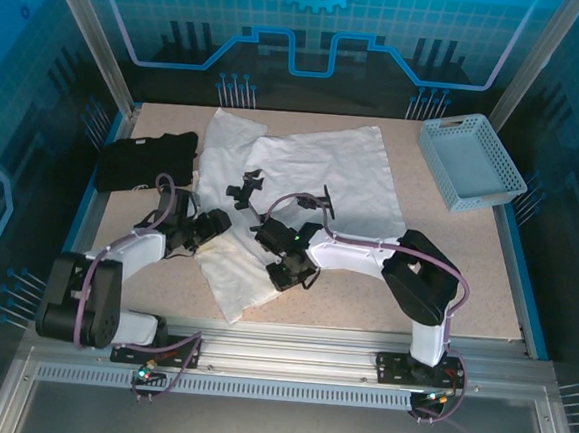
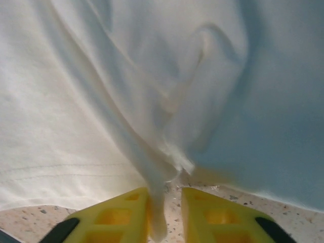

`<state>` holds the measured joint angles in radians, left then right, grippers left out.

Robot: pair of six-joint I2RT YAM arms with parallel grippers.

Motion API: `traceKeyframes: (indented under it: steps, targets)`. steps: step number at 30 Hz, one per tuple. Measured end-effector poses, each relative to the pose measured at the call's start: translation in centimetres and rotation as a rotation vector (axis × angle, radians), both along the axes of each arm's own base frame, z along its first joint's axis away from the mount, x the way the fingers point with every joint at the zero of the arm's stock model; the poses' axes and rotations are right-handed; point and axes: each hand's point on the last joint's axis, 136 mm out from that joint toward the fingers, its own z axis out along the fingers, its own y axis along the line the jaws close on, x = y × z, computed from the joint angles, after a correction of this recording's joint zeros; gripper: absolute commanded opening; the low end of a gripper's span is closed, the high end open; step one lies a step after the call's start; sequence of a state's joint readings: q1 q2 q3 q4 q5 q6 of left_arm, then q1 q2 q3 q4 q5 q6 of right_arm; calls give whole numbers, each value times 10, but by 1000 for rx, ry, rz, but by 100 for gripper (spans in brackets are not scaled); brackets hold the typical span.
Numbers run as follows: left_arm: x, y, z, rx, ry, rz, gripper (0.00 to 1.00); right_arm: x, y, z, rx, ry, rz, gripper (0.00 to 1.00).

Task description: Fold the inside-out t-shirt

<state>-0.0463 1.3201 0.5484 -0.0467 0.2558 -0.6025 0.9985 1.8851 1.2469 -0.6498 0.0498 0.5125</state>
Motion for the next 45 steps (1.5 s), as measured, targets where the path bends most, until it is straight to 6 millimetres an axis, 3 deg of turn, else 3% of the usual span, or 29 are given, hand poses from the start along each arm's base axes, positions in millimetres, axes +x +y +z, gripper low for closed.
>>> traceKeyframes:
  steps: [4, 9, 12, 16, 20, 24, 38, 45]
  targets:
    - [-11, -12, 34, 29, -74, -36, 76, -4, -1, 8, 27, -3, 29, 45]
    - [-64, -53, 57, 95, -81, -178, 74, -3, -5, 42, 131, -52, 42, 52]
    - [-108, -65, 51, 136, 1, -236, 74, 11, -23, 64, 193, -100, -3, 54]
    - [-165, -76, 29, 220, 145, -329, 74, 35, -64, 77, 239, -155, -122, 59]
    - [-200, -75, 3, 340, 290, -395, 73, 44, -92, 81, 254, -185, -190, 61]
    - [-209, -72, -12, 408, 363, -405, 68, 44, -99, 82, 264, -202, -198, 62]
    - [-206, -87, -42, 453, 427, -461, 56, 34, -111, 72, 258, -196, -212, 62]
    - [-207, -82, -46, 489, 442, -482, 35, 34, -111, 73, 260, -199, -211, 62]
